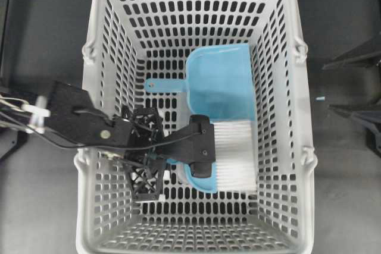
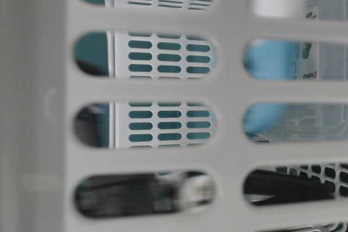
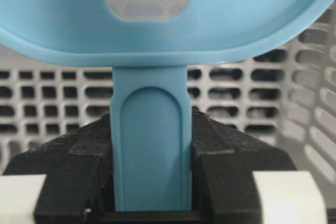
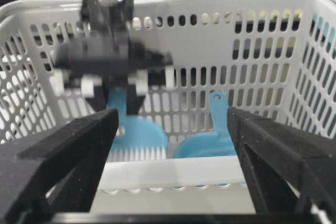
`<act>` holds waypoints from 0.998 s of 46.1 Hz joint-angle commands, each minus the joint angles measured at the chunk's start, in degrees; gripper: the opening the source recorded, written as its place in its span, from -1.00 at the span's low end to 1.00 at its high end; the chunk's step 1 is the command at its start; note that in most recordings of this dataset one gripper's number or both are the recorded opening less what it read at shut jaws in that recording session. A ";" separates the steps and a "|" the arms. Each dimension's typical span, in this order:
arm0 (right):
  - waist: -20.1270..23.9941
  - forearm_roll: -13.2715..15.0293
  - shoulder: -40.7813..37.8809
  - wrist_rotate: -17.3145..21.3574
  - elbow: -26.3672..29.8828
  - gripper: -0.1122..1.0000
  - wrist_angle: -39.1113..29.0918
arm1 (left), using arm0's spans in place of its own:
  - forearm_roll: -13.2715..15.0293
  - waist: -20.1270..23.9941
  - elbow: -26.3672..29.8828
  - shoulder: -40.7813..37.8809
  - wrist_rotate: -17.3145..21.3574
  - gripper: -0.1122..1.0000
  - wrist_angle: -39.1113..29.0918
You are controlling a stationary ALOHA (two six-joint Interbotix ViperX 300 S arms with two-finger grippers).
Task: Pick up the hand brush from the shopping basket with the left arm.
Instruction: 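Lower the open left gripper around the brush's blue handle, then close the left gripper on the handle and lift the brush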
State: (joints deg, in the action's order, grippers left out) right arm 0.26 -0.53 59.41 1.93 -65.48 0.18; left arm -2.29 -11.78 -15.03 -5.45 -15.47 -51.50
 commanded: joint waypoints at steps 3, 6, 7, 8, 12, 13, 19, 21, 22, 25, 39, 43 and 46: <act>0.00 -0.26 -0.35 0.09 0.44 0.63 0.62 | -0.18 0.00 6.86 4.48 0.09 -0.39 -8.53; 0.00 -0.26 -0.35 0.09 0.35 0.63 0.62 | -0.26 0.09 10.55 5.36 0.09 -0.39 -13.18; 0.00 -0.26 -0.35 0.09 0.35 0.63 0.62 | -0.26 0.09 11.78 5.62 0.18 -0.39 -14.85; 0.00 -0.26 -0.35 0.09 0.35 0.63 0.62 | -0.26 0.09 13.18 5.89 0.18 -0.39 -16.35; 0.00 -0.26 -0.26 0.09 0.26 0.63 0.62 | -0.26 0.26 18.72 6.68 0.18 -0.39 -22.15; 0.09 -0.18 -0.26 0.09 0.26 0.63 0.62 | -0.26 0.26 20.13 6.86 0.18 -0.39 -23.55; 0.00 -0.18 0.09 0.09 0.18 0.63 0.62 | -0.26 0.44 27.42 7.03 1.58 -0.39 -29.44; 0.00 -0.26 0.18 0.09 0.26 0.63 0.62 | -0.26 0.35 28.56 6.86 2.29 -0.39 -30.15; 0.09 -0.18 0.18 0.18 0.26 0.63 0.62 | -0.26 0.44 28.65 6.77 2.64 -0.39 -30.06; 0.09 -0.26 0.26 0.18 0.26 0.63 0.62 | -0.26 0.35 28.30 6.77 3.60 -0.39 -29.97; 0.00 -0.26 0.97 0.26 0.53 0.63 0.62 | -0.26 0.26 27.42 5.98 4.57 -0.39 -28.30; 0.00 -0.26 1.14 1.14 0.44 0.63 0.53 | -0.26 0.26 27.42 5.89 4.66 -0.39 -28.12; 0.00 -0.26 1.23 1.58 0.35 0.63 0.44 | -0.26 0.26 27.42 5.89 4.75 -0.39 -28.12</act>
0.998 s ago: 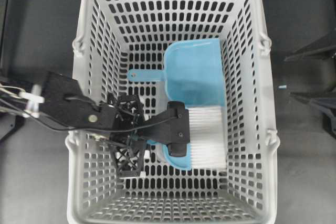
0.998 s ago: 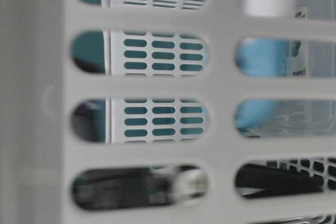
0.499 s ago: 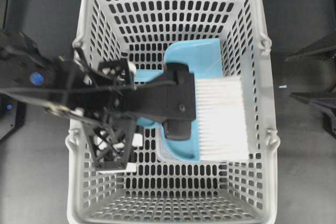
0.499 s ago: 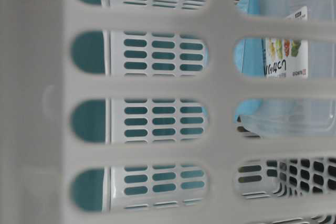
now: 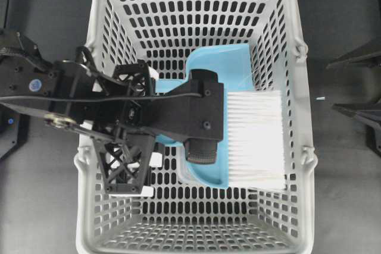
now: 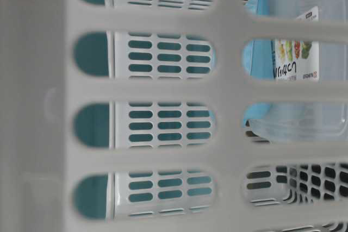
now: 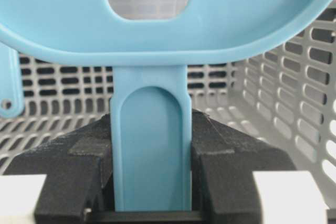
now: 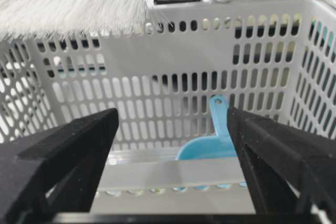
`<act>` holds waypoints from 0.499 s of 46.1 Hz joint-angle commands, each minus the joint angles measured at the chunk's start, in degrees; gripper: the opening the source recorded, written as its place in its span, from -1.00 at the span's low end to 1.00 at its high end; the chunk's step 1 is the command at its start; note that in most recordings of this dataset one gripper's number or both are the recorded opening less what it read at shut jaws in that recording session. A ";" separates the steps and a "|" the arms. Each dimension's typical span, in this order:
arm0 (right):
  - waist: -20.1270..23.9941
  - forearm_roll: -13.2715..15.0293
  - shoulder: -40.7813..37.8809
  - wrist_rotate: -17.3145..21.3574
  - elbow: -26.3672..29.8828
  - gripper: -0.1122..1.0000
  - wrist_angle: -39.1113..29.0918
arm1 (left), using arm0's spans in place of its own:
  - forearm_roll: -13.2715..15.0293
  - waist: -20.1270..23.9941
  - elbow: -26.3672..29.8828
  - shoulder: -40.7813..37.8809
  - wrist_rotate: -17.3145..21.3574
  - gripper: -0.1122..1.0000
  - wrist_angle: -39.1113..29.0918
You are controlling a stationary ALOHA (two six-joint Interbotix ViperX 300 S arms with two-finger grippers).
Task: Pick up the hand brush from the shopping basket with the left arm.
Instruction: 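Close the left gripper on the handle and lift the brush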
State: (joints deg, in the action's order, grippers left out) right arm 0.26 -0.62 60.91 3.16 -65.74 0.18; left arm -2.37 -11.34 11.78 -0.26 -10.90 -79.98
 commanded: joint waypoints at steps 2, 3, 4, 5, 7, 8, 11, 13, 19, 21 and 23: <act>0.09 -0.18 -0.35 0.44 0.62 0.63 0.35 | -0.18 -0.09 0.62 0.53 0.18 -0.39 0.35; 0.00 -0.18 -0.26 0.44 0.53 0.63 0.35 | -0.18 -0.09 0.62 0.53 0.18 -0.39 0.35; 0.00 -0.18 -0.26 0.44 0.53 0.63 0.35 | -0.18 -0.18 0.62 0.44 0.18 -0.39 0.35; 0.00 -0.18 -0.26 0.44 0.53 0.63 0.35 | -0.18 -0.09 0.53 0.44 0.18 -0.39 0.35; 0.00 -0.09 -0.26 0.44 0.44 0.63 0.35 | -0.18 -0.18 0.53 0.26 0.18 -0.39 0.35; 0.00 -0.18 -0.26 0.44 0.44 0.63 0.44 | -0.18 -0.09 0.62 0.18 0.18 -0.39 0.35; 0.00 -0.18 -0.26 0.44 0.53 0.63 0.53 | -0.18 -0.09 0.62 0.00 0.18 -0.39 0.35; 0.09 -0.18 -0.26 0.44 0.44 0.63 0.44 | -0.18 -0.18 0.62 -0.18 0.26 -0.39 0.35; 0.09 -0.18 -0.26 0.44 0.44 0.63 0.44 | -0.18 -0.09 0.62 -0.44 1.49 -0.39 0.88; 0.00 -0.18 -0.18 0.44 0.44 0.63 0.44 | -0.18 -0.18 0.62 -0.53 2.02 -0.39 1.32; 0.09 -0.18 -0.09 0.44 0.53 0.63 0.35 | -0.18 -0.09 0.62 -0.62 2.55 -0.39 1.76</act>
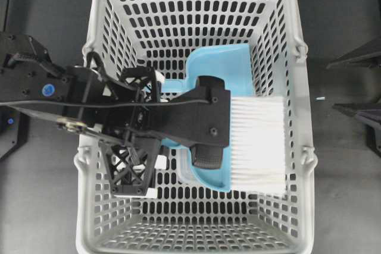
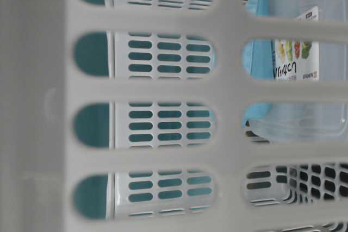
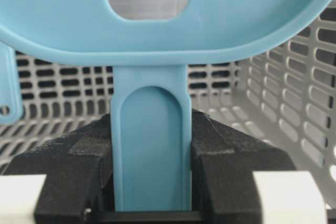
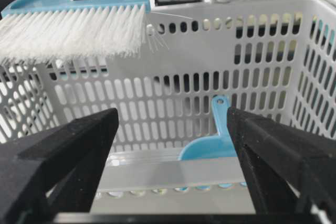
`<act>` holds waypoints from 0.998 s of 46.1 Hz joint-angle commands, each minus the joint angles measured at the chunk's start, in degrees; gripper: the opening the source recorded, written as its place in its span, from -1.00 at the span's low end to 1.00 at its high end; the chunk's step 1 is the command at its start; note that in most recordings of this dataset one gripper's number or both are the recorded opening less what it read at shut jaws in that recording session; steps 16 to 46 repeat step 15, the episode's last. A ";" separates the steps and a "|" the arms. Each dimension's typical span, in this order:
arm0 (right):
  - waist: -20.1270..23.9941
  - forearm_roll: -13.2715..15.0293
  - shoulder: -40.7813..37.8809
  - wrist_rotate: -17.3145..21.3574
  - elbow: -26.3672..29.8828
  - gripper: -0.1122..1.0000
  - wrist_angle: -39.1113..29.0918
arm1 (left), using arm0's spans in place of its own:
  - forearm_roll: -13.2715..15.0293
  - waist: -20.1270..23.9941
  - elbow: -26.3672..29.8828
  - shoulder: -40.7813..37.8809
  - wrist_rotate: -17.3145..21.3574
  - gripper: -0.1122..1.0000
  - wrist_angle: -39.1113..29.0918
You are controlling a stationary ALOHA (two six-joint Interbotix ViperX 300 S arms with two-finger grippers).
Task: Pick up the hand brush from the shopping basket with the left arm.
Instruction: 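Close the left gripper on the handle and lift the brush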
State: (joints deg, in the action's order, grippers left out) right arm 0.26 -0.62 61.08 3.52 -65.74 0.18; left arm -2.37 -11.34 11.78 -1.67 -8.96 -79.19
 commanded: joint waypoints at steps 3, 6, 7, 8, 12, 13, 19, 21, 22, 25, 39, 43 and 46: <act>0.00 -0.18 0.09 0.09 0.53 0.63 0.35 | -0.18 -0.09 0.53 0.53 1.05 -0.39 1.41; 0.09 -0.18 0.44 0.09 0.62 0.63 0.18 | -0.18 0.00 0.53 0.44 1.14 -0.39 1.49; 0.00 -0.18 0.44 0.09 0.62 0.63 0.18 | -0.18 0.00 0.53 0.44 1.05 -0.39 1.49; 0.09 -0.18 0.53 0.09 0.62 0.63 0.18 | -0.18 0.00 0.53 0.35 1.05 -0.39 1.49; 0.00 -0.18 0.79 0.09 0.44 0.63 0.09 | -0.18 0.00 0.35 0.18 1.05 -0.39 1.49; 0.09 -0.18 0.79 0.09 0.44 0.63 0.09 | -0.18 0.00 0.26 0.09 1.05 -0.39 1.49; 0.09 -0.18 0.79 0.09 0.44 0.63 0.09 | -0.18 0.00 0.18 0.09 1.05 -0.39 1.49; 0.09 -0.18 0.79 0.09 0.44 0.63 0.09 | -0.18 0.00 0.18 0.09 1.05 -0.39 1.49; 0.09 -0.18 0.79 0.09 0.44 0.63 0.09 | -0.18 0.00 0.18 0.09 1.05 -0.39 1.49; 0.09 -0.18 0.79 0.09 0.44 0.63 0.09 | -0.18 0.00 0.18 0.09 1.05 -0.39 1.49; 0.09 -0.18 0.79 0.09 0.44 0.63 0.09 | -0.18 0.00 0.18 0.09 1.05 -0.39 1.49; 0.09 -0.18 0.79 0.09 0.44 0.63 0.09 | -0.18 0.00 0.18 0.09 1.05 -0.39 1.49; 0.09 -0.18 0.79 0.09 0.44 0.63 0.09 | -0.18 0.00 0.18 0.09 1.05 -0.39 1.49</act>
